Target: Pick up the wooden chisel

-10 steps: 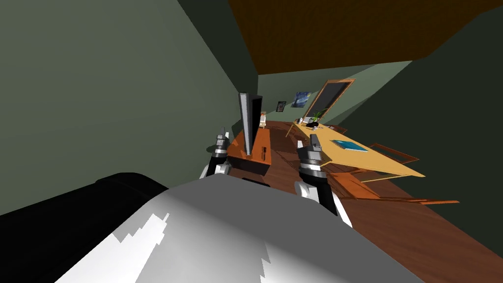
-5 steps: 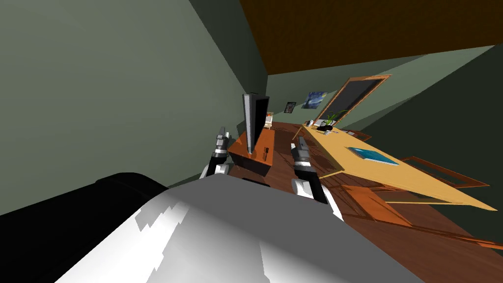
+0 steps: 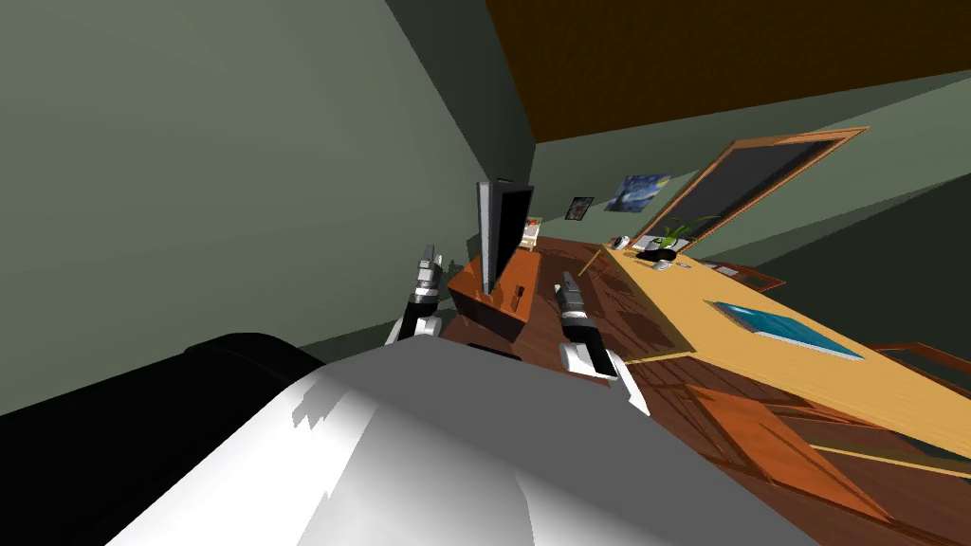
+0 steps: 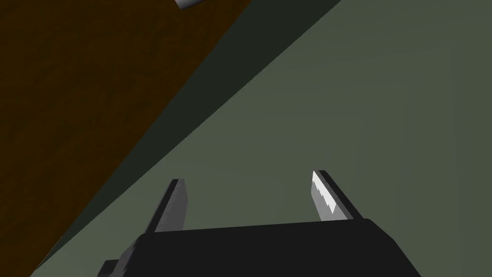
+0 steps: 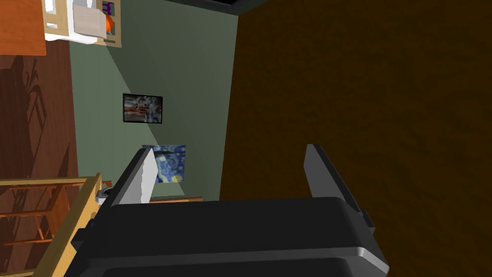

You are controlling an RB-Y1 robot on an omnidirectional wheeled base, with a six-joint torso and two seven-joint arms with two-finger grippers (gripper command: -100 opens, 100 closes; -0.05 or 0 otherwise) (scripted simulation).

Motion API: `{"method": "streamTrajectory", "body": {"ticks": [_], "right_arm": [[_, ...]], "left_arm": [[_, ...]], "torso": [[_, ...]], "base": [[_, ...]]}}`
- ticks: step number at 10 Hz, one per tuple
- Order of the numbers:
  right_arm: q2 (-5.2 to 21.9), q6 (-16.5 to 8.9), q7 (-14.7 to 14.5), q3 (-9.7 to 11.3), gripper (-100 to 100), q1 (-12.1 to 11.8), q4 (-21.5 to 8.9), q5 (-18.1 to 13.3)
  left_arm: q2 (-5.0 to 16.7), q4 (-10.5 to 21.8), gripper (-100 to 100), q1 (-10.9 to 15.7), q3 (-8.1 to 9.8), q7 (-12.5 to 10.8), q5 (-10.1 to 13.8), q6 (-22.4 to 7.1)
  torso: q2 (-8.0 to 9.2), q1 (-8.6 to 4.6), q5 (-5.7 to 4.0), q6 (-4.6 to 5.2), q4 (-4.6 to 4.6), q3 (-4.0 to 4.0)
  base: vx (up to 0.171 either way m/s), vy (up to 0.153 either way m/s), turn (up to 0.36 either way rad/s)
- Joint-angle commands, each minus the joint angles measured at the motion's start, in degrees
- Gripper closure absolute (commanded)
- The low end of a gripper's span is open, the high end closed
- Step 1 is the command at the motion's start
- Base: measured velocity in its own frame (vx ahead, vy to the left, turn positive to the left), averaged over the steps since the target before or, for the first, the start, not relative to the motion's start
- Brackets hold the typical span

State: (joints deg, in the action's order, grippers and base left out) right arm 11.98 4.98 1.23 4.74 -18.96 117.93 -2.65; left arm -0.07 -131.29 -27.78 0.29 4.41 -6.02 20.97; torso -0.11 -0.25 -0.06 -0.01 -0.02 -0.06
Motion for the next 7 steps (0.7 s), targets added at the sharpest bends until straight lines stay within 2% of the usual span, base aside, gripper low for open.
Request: {"method": "streamTrajectory", "body": {"ticks": [1, 2, 3, 4, 5, 6, 7], "right_arm": [[0.16, -2.18, -0.11, 0.05, -100, 0.93, -1.49, -0.37], [0.48, -4.19, -0.29, 0.25, -100, 1.88, -3.67, -1.27], [0.48, -4.66, -0.29, 0.25, -100, 1.88, -4.18, -1.27], [0.80, -6.84, -0.48, 0.43, -100, 2.83, -6.18, -2.29], [0.80, -7.21, -0.48, 0.43, -100, 2.83, -7.06, -2.29], [1.12, -9.08, -0.65, 0.59, -100, 3.78, -9.49, -3.42], [1.12, -9.82, -0.65, 0.59, -100, 3.78, -10.11, -3.42]], "left_arm": [[0.00, 0.00, 0, 0.00, 0.00, 0.00, 0.00, 0.00], [0.00, 0.00, 0, -0.01, 0.01, 0.00, 0.00, 0.00], [0.00, 0.00, 0, 0.00, 0.00, 0.00, 0.00, 0.00], [0.00, 0.00, 0, -0.01, 0.01, 0.00, 0.00, 0.00], [0.00, 0.00, 0, 0.00, 0.00, 0.00, 0.00, 0.00], [0.00, 0.00, 0, -0.02, 0.01, 0.00, 0.00, 0.00], [0.00, 0.00, 0, 0.00, 0.00, 0.00, 0.00, 0.00]], "torso": [[0.00, 0.00, 0.00, 0.00, 0.00, 0.00], [-0.01, 0.02, 0.00, 0.05, 0.00, -0.01], [-0.04, 0.02, 0.00, 0.00, -0.01, -0.02], [-0.06, 0.02, 0.00, 0.06, -0.01, -0.03], [-0.08, 0.03, 0.00, 0.00, -0.02, -0.05], [-0.07, 0.02, 0.00, 0.06, -0.02, -0.04], [-0.09, 0.04, 0.00, -0.01, -0.02, -0.05]], "base": [[-0.014, -0.054, 0.152], [-0.009, -0.053, 0.306], [-0.002, -0.054, 0.153], [-0.001, -0.049, 0.299], [-0.006, -0.049, 0.162], [-0.005, -0.052, 0.380], [-0.002, -0.051, 0.141]]}}
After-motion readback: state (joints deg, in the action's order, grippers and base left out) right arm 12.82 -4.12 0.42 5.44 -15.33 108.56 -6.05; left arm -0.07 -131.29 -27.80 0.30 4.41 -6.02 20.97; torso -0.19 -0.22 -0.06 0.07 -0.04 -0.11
